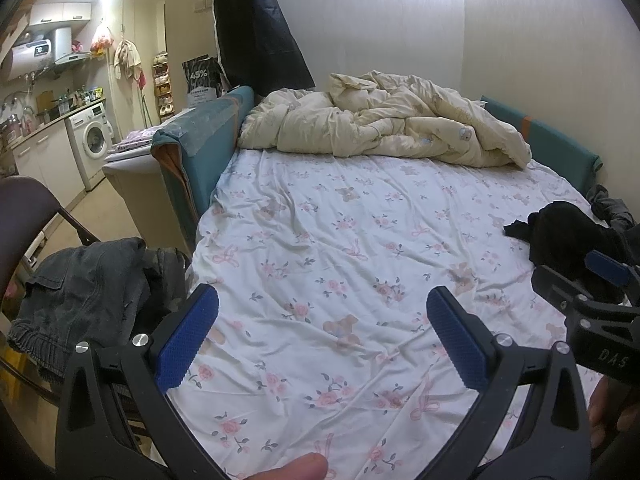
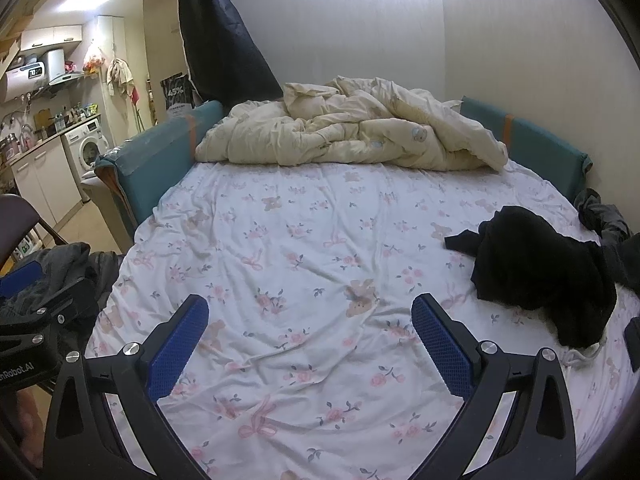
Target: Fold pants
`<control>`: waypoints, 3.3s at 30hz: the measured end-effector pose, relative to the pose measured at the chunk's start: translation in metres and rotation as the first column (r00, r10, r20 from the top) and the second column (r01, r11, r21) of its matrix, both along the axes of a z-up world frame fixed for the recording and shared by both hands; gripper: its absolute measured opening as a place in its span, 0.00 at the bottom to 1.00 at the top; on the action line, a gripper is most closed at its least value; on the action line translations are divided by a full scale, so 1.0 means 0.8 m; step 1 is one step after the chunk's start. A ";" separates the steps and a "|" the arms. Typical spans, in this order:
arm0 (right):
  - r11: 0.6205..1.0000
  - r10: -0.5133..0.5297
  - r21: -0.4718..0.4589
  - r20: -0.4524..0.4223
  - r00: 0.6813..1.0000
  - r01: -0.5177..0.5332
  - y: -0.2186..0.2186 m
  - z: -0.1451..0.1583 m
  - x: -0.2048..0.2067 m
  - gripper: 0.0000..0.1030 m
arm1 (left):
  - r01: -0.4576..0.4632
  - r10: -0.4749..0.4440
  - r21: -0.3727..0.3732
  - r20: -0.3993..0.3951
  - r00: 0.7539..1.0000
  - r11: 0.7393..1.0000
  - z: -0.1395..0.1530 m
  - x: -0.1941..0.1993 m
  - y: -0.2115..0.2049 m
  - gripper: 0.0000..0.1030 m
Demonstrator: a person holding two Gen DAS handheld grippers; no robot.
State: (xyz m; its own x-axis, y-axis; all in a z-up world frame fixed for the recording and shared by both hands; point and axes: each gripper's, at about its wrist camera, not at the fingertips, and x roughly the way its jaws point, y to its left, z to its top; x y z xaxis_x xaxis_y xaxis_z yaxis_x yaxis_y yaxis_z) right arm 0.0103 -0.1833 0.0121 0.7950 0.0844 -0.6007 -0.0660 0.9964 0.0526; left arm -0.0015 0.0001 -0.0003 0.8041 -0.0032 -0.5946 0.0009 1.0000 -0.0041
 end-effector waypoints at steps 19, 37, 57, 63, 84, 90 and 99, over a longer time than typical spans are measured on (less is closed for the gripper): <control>1.000 -0.003 0.001 -0.001 1.000 0.003 0.000 -0.001 -0.001 1.00 | 0.001 -0.001 0.001 -0.003 1.000 1.000 0.000 0.001 0.000 1.00; 1.000 0.005 -0.002 -0.004 1.000 -0.005 0.005 0.000 -0.002 1.00 | -0.006 0.006 0.000 -0.001 1.000 1.000 -0.003 0.003 0.004 1.00; 1.000 0.012 0.014 -0.014 1.000 -0.011 0.005 -0.002 -0.002 1.00 | -0.007 0.007 -0.003 -0.013 1.000 1.000 -0.003 0.003 0.006 1.00; 0.995 -0.045 0.083 -0.061 0.997 0.050 -0.032 -0.012 0.013 1.00 | -0.024 0.024 0.009 -0.054 0.998 1.000 -0.007 0.017 0.007 1.00; 0.705 -0.577 0.177 -0.421 0.700 0.687 -0.439 -0.142 0.230 1.00 | -0.047 0.059 0.084 -0.141 0.988 0.995 -0.039 0.052 0.008 1.00; 0.744 -0.579 0.034 -0.464 0.670 0.667 -0.456 -0.183 0.269 0.91 | -0.034 0.045 0.103 -0.110 0.993 0.994 -0.033 0.052 0.007 1.00; 0.892 -0.431 -0.020 -0.344 0.835 0.452 -0.361 -0.137 0.243 0.31 | -0.052 0.055 0.047 -0.079 0.995 0.998 -0.016 0.048 0.016 1.00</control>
State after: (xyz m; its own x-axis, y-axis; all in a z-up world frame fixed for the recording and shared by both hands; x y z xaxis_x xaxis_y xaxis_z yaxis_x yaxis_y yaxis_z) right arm 0.2051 -0.4721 -0.0972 0.5124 -0.1838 -0.8388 0.4119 0.9097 0.0522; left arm 0.0367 0.0129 -0.0130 0.7518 0.0666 -0.6560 -0.0510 0.9978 0.0429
